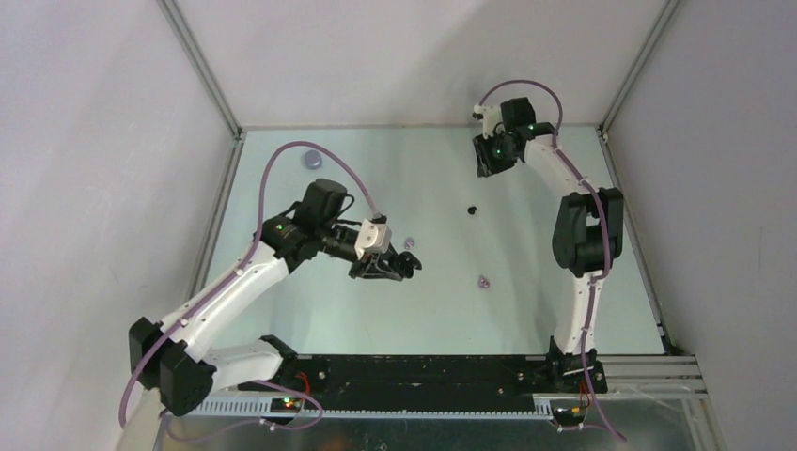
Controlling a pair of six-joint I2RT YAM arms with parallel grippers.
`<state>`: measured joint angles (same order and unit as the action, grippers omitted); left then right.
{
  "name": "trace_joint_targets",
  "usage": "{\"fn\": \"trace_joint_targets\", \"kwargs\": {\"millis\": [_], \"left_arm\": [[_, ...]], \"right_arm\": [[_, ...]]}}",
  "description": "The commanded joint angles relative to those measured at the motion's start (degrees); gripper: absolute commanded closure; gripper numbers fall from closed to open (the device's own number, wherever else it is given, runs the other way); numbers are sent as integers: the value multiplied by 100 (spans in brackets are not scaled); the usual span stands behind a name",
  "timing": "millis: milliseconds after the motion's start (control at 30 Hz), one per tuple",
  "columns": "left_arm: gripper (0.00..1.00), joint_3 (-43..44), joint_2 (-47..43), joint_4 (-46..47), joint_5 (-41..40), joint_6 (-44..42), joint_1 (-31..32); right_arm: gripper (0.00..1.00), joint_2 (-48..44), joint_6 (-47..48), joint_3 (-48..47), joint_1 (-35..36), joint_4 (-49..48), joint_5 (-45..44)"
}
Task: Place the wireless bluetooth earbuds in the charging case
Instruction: Pick up the right earbud from the center of the board.
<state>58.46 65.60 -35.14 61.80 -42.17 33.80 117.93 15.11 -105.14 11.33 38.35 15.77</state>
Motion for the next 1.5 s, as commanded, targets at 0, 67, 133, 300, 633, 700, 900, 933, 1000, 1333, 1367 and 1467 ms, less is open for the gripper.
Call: {"fn": "trace_joint_targets", "kwargs": {"millis": [0, 67, 133, 300, 633, 700, 900, 933, 1000, 1333, 1367, 1467], "left_arm": [[100, 289, 71, -561, 172, -537, 21], [100, 289, 81, -575, 122, -551, 17], [100, 294, 83, -577, 69, -517, 21], [100, 269, 169, -496, -4, -411, 19], [100, 253, 191, -433, -303, -290, -51], [100, 198, 123, -396, -249, -294, -121], [100, 74, -385, -281, -62, -184, -442], [100, 117, -432, -364, -62, -210, -552], [100, 247, -552, -593, -64, -341, -744], [100, 972, -1099, -2061, -251, -1430, -2259], [100, 969, -1132, -2075, -220, -1432, -2332], [100, 875, -1250, -2056, -204, -1452, -2522]], "right_arm": [[61, 248, 254, -268, 72, 541, -549], [61, 368, 314, -267, 91, 557, -691], [61, 484, 337, -274, 146, 552, -792], [59, 710, 279, -264, 285, 536, -1036], [47, 783, -39, -282, 548, 725, -481], [44, 769, -33, -334, 690, 789, -424], [39, 628, -46, -589, 1393, 786, -31], [38, 620, -55, -682, 1559, 787, 66], [37, 665, -151, -866, 1760, 709, 418], [34, 2043, -1769, -2622, 2499, 83, 1876], [34, 2095, -1890, -2732, 2634, -25, 1824], [32, 2240, -1966, -2745, 2986, -269, 1413]]}}
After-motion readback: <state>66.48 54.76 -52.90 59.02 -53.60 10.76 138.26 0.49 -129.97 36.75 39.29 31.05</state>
